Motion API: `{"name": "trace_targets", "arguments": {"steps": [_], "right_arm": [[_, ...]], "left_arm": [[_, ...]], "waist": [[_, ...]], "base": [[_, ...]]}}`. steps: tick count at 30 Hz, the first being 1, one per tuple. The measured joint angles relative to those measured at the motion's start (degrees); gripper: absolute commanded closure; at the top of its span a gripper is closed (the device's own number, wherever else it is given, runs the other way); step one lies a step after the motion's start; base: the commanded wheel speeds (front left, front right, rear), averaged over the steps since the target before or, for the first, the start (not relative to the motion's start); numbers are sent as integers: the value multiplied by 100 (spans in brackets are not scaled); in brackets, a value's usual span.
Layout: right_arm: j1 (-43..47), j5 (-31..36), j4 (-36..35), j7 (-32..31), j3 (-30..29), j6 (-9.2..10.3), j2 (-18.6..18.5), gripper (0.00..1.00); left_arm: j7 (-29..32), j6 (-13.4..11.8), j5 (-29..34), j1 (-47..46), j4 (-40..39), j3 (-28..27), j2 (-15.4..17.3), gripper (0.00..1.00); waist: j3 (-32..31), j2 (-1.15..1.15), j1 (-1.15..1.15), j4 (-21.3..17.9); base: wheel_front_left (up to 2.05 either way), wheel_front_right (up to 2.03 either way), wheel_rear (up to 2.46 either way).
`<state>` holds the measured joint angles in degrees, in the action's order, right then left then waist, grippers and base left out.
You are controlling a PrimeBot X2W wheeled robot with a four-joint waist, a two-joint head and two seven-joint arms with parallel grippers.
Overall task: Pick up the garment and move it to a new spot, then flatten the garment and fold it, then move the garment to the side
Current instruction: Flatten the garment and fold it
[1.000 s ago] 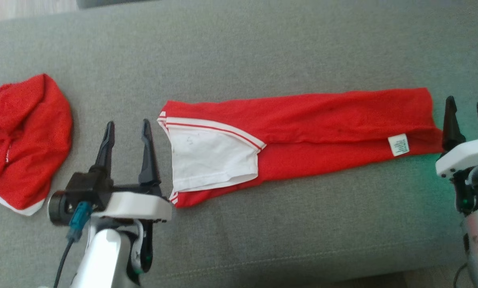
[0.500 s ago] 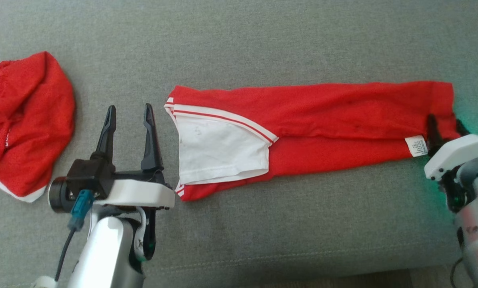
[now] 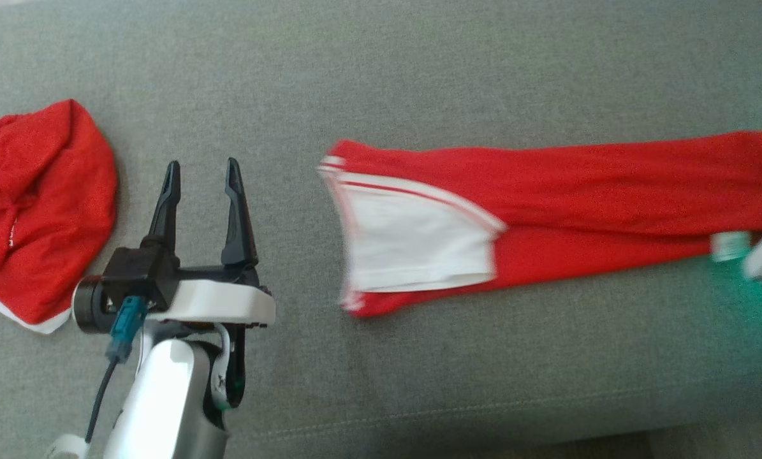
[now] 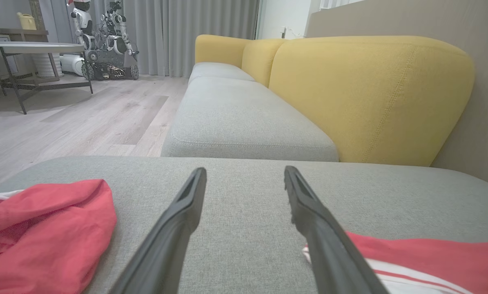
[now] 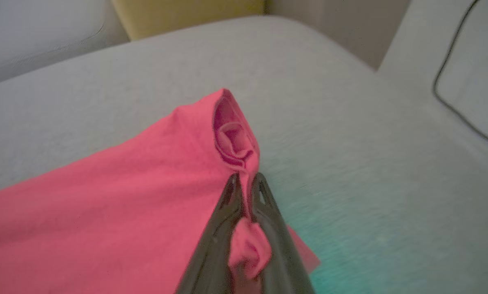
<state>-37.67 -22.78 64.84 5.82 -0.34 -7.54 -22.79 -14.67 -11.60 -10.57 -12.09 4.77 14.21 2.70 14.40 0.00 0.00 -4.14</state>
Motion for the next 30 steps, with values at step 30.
{"name": "trace_targets", "arguments": {"steps": [30], "right_arm": [[-371,-211,-1389,-229,1102,0,1686,100]], "left_arm": [[-1,-51,-332,533,-25,-156,1,0]], "waist": [[-975,0,0,-267]], "base": [[0,0,0]]}}
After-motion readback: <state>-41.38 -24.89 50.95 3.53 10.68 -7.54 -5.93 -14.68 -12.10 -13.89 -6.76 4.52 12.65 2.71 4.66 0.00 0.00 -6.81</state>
